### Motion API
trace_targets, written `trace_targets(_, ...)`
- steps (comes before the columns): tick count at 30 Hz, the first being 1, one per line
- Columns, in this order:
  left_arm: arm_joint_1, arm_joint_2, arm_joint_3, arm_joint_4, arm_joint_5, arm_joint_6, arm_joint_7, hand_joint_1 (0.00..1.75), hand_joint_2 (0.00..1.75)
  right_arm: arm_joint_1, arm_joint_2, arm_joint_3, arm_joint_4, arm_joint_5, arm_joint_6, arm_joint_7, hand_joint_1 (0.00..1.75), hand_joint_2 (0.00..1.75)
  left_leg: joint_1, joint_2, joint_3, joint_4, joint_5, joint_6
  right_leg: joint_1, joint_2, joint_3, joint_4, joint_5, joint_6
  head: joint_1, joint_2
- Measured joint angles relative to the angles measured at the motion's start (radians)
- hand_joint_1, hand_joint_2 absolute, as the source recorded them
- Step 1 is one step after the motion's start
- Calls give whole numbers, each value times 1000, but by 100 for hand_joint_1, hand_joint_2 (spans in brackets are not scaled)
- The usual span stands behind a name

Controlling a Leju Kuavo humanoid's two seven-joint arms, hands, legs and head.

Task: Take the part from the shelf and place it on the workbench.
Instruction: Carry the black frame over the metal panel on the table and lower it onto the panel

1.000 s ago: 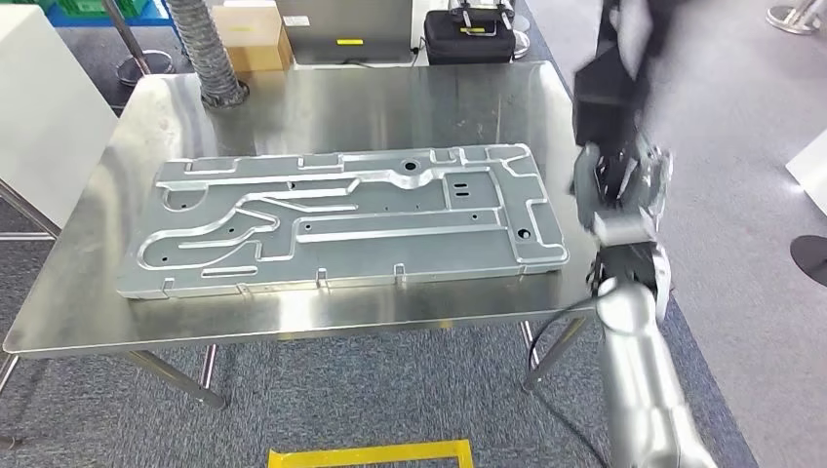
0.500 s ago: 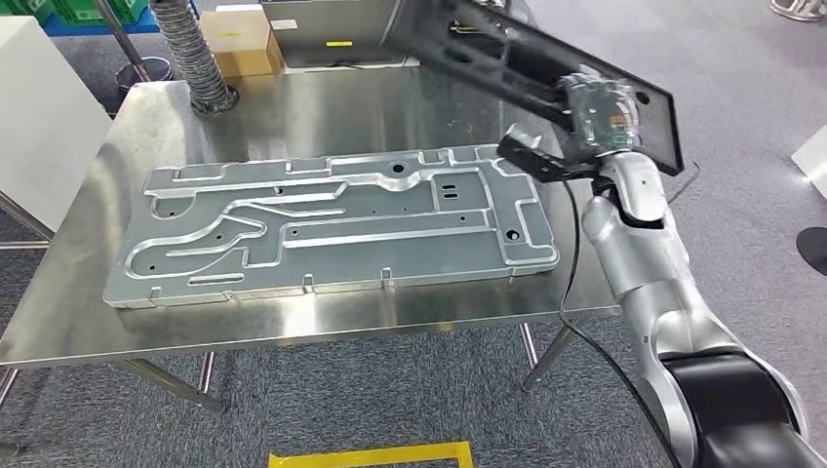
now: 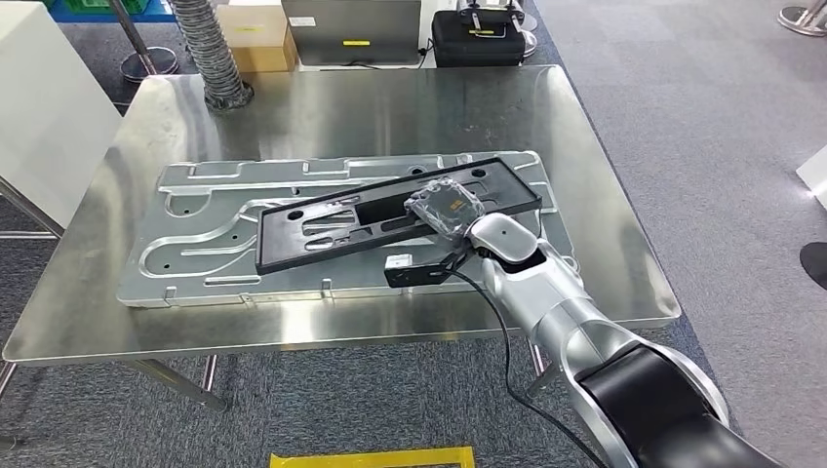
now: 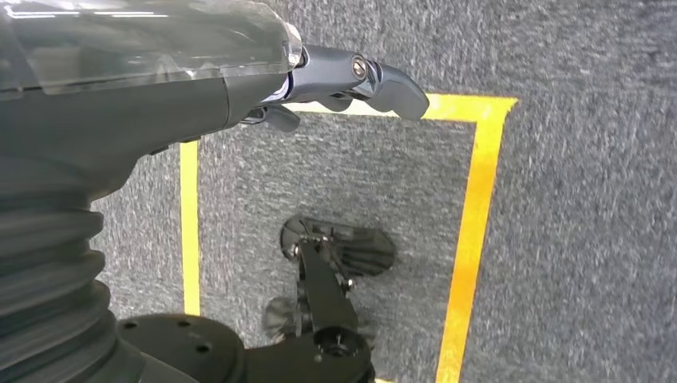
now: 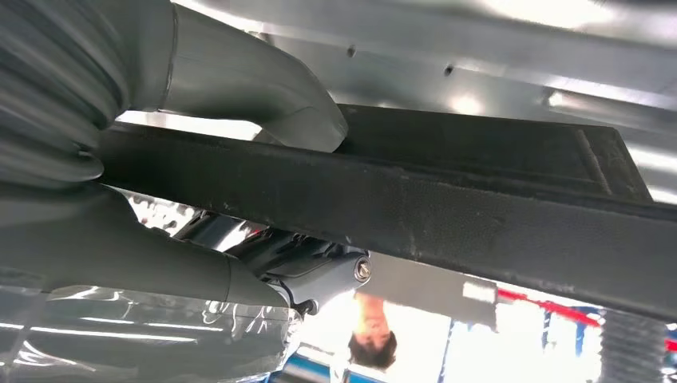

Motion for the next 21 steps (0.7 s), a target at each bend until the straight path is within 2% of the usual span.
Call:
trace_targets(1, -1, 0, 0, 0, 0, 0, -1, 0, 175, -1, 3, 6, 11, -3, 0, -1, 164, 175, -2, 0, 1, 3, -4, -4, 2, 0, 28, -66, 29, -5, 0, 0)
trace_targets(2, -1, -1, 0, 0, 0, -1, -2, 0, 175, -3, 7, 11, 22, -5, 2, -1, 164, 175, -4, 1, 0, 5, -6, -8, 5, 0, 47, -111, 46, -9, 0, 0)
trace_targets(3, -1, -1, 0, 0, 0, -2, -3, 0, 175, -5, 10, 16, 32, -8, 4, 1, 164, 175, -5, 1, 0, 6, -8, -13, 8, -1, 55, -129, 48, -13, 0, 0)
trace_targets(4, -1, -1, 0, 0, 0, -4, -5, 0, 175, -6, 12, 20, 43, -11, 6, 6, 164, 175, -5, 1, 0, 5, -9, -17, 10, -1, 56, -131, 47, -16, 0, 0)
trace_targets(6, 1, 0, 0, 0, 0, -7, -10, 0, 175, -3, 13, 24, 62, -21, 8, 20, 164, 175, -5, 2, -1, 9, -15, -27, 5, -2, 61, -140, 50, -26, 0, 0)
trace_targets(7, 2, 0, 0, 0, 1, -9, -14, 0, 175, -1, 13, 25, 72, -28, 8, 28, 164, 175, -4, 4, -9, 29, -30, -32, 2, -3, 65, -145, 52, -32, 0, 0)
trace_targets(9, 3, 1, 0, 0, 1, -14, -23, 0, 175, 5, 12, 24, 92, -43, 7, 40, 164, 175, -2, 8, -53, 128, -84, -41, 0, -5, 71, -151, 53, -39, 0, 0)
trace_targets(11, 5, 1, -1, 0, 0, -18, -30, 0, 175, 17, 7, 23, 112, -58, 4, 44, 82, 87, 0, 10, -115, 256, -133, -47, 0, -5, 71, -150, 52, -42, 0, 0)
trace_targets(12, 6, 1, -1, 0, 0, -19, -34, 0, 175, 24, 4, 21, 120, -66, 0, 43, 41, 44, 1, 10, -132, 286, -136, -49, 0, -4, 72, -149, 50, -41, 0, 0)
trace_targets(13, 8, 2, -1, 0, 0, -21, -37, 0, 175, 29, -1, 18, 126, -73, -6, 42, 0, 0, 2, 11, -127, 274, -117, -49, 0, -4, 74, -148, 48, -39, 0, 0)
trace_targets(14, 9, 2, -1, 0, 0, -21, -40, 0, 175, 34, -5, 15, 132, -80, -12, 39, 0, 0, 3, 11, -104, 224, -85, -49, -1, -3, 78, -147, 46, -37, 0, 0)
trace_targets(16, 9, 4, -1, 0, 0, -20, -43, 0, 175, 43, -14, 6, 141, -92, -28, 32, 0, 0, 4, 11, -33, 83, -25, -46, 0, -2, 84, -142, 39, -28, 0, 0)
trace_targets(17, 9, 4, -1, 0, 0, -19, -43, 0, 175, 48, -18, 2, 145, -97, -35, 28, 0, 0, 4, 10, -9, 37, -12, -41, 2, -2, 85, -140, 36, -23, 0, 0)
trace_targets(18, 10, 4, -2, 0, 0, -17, -43, 0, 175, 52, -23, -2, 149, -101, -40, 25, 0, 0, 2, 10, 3, 14, -10, -35, 4, -1, 84, -139, 35, -18, 0, 0)
trace_targets(20, 12, 4, -4, 0, -2, -15, -43, 0, 175, 57, -31, -9, 154, -107, -48, 21, 0, 0, -1, 9, 5, 11, -13, -19, 4, 0, 85, -139, 35, -7, 0, 0)
trace_targets(21, 12, 4, -5, 0, -2, -15, -43, 0, 131, 58, -35, -12, 156, -108, -50, 21, 0, 0, -1, 10, 6, 9, -11, -12, 2, 1, 84, -136, 32, -1, 0, 0)
